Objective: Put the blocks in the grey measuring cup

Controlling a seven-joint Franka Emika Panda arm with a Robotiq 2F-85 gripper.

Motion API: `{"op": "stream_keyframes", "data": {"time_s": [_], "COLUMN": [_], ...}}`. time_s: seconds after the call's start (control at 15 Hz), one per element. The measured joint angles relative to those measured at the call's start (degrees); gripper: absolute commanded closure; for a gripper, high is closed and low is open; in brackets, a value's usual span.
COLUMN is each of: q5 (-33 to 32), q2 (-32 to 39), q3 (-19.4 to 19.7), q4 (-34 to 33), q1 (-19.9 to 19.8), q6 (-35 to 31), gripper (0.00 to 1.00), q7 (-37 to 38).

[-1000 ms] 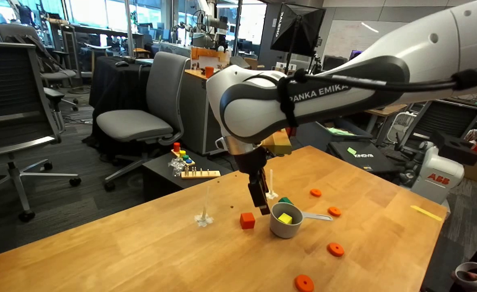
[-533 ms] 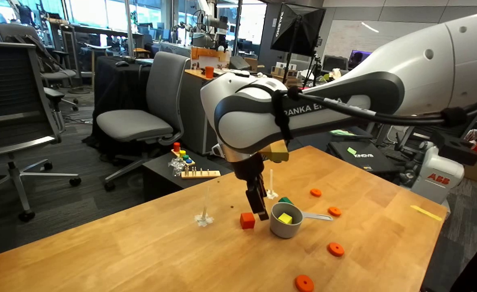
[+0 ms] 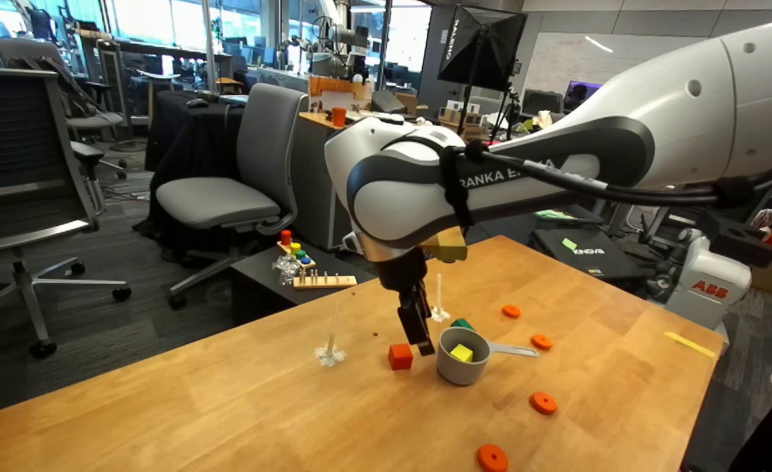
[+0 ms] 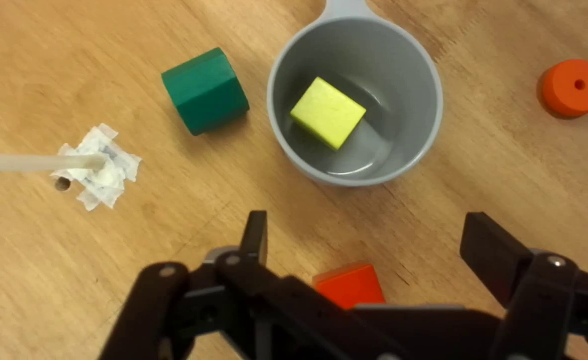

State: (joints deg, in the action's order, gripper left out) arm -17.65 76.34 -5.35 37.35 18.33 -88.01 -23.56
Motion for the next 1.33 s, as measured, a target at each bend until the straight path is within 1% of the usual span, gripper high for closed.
{"op": "stream_keyframes", "data": {"time_s": [0.47,1.33], "q5": [-0.2,-0.3], "q2": [1.1,1.4], "q3": [0.0,0.4], "q4": [-0.2,-0.2], "q1": [0.7,0.5], "q6": [0.0,-0.2], "gripper": [0.00,0.00], "q7": [-0.3,-0.3]}}
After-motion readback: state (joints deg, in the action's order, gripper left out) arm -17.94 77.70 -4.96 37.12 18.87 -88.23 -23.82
